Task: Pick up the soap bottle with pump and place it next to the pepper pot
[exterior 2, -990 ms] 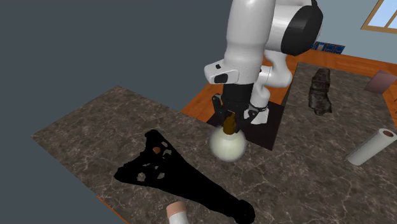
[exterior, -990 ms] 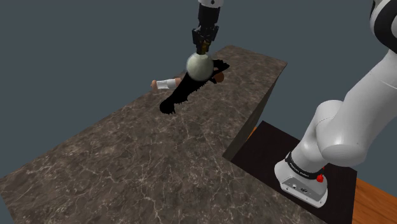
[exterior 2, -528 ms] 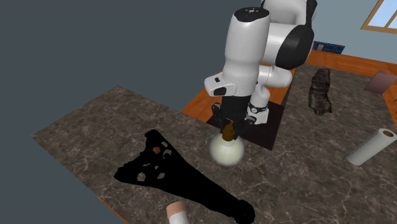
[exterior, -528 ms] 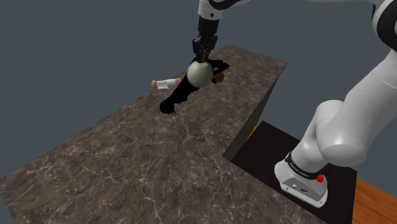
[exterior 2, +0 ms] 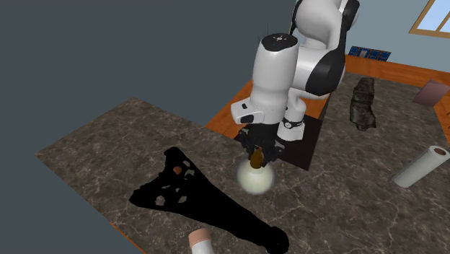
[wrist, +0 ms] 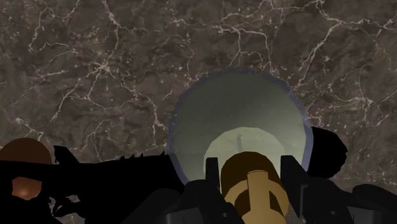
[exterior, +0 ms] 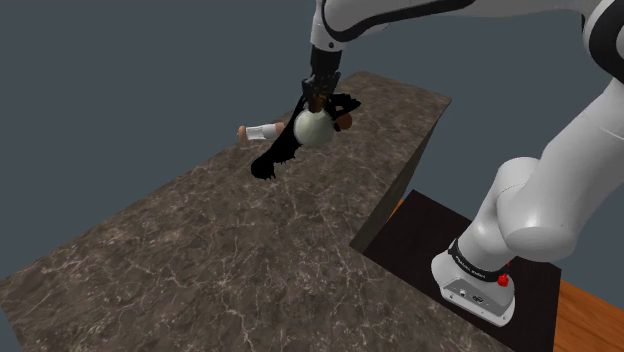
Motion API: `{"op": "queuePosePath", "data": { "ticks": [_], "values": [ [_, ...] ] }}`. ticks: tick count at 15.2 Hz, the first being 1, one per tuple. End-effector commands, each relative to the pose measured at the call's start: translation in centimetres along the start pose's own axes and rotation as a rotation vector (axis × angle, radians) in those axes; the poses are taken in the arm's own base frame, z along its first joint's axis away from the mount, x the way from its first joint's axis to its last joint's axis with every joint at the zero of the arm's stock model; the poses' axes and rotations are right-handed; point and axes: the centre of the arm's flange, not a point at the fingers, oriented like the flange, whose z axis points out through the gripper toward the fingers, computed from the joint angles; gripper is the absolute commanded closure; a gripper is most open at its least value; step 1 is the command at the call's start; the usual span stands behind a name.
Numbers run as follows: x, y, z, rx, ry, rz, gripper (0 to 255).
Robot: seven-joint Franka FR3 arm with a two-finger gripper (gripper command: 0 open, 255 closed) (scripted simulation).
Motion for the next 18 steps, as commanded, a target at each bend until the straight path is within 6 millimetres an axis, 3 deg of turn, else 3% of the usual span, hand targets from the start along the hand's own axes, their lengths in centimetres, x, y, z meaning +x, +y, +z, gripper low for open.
{"op": "queuePosePath", "data": {
  "ticks": [1,18],
  "values": [
    [0.0,0.0,1.0,0.000,0.001,0.000,255],
    [-0.7,0.3,9.9,0.000,0.001,0.000,255]
  ]
}}
